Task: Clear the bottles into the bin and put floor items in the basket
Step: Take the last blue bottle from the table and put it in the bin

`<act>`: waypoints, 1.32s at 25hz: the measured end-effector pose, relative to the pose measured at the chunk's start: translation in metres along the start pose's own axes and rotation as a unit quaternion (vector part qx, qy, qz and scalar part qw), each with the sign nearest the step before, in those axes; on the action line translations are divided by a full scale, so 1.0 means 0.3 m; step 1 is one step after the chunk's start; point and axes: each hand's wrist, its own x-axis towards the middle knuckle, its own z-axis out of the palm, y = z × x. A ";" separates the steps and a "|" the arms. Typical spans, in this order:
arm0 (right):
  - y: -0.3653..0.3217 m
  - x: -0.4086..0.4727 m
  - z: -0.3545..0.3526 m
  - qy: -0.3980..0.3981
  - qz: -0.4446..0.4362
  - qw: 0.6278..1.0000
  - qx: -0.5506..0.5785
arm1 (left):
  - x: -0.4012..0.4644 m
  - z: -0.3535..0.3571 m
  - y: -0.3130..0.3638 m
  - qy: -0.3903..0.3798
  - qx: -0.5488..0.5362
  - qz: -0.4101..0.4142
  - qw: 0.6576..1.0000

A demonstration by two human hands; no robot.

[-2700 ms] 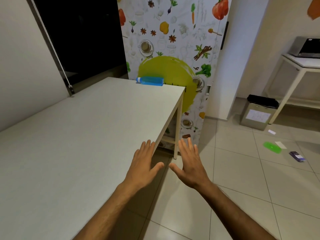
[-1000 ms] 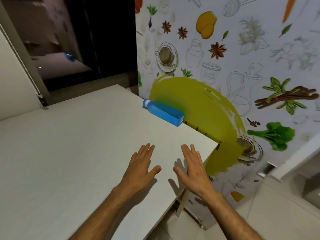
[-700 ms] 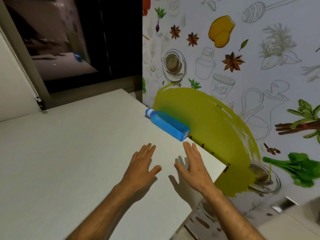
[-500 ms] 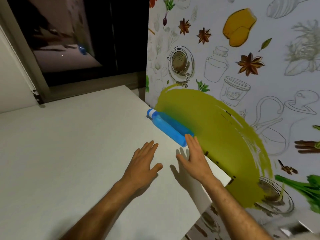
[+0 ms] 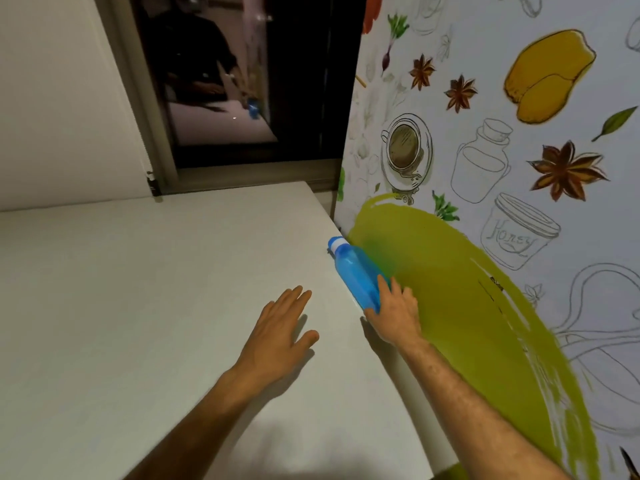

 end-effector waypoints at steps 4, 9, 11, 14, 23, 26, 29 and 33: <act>0.005 -0.012 0.036 0.013 -0.008 0.999 0.033 | -0.076 0.040 0.025 0.021 -0.008 -0.055 0.998; -0.126 -0.080 0.030 -0.020 -0.094 0.956 0.278 | -0.228 0.036 0.008 0.110 -0.053 -0.170 0.978; -0.232 -0.140 0.018 -0.060 -0.143 0.912 0.379 | -0.305 0.004 -0.015 0.174 -0.088 -0.222 0.955; -0.385 -0.234 -0.002 -0.130 -0.210 0.842 0.479 | -0.416 -0.048 -0.061 0.237 -0.124 -0.263 0.927; -0.825 -0.599 0.022 -0.296 -0.348 0.725 0.516 | -0.824 -0.227 -0.228 0.356 -0.221 -0.284 0.862; -1.016 -0.762 0.037 -0.331 -0.379 0.697 0.510 | -1.012 -0.308 -0.312 0.382 -0.250 -0.291 0.841; -1.200 -0.942 0.060 -0.357 -0.402 0.669 0.513 | -1.210 -0.392 -0.403 0.405 -0.271 -0.290 0.824; -1.446 -1.161 0.100 -0.384 -0.423 0.640 0.513 | -1.464 -0.500 -0.533 0.441 -0.309 -0.270 0.798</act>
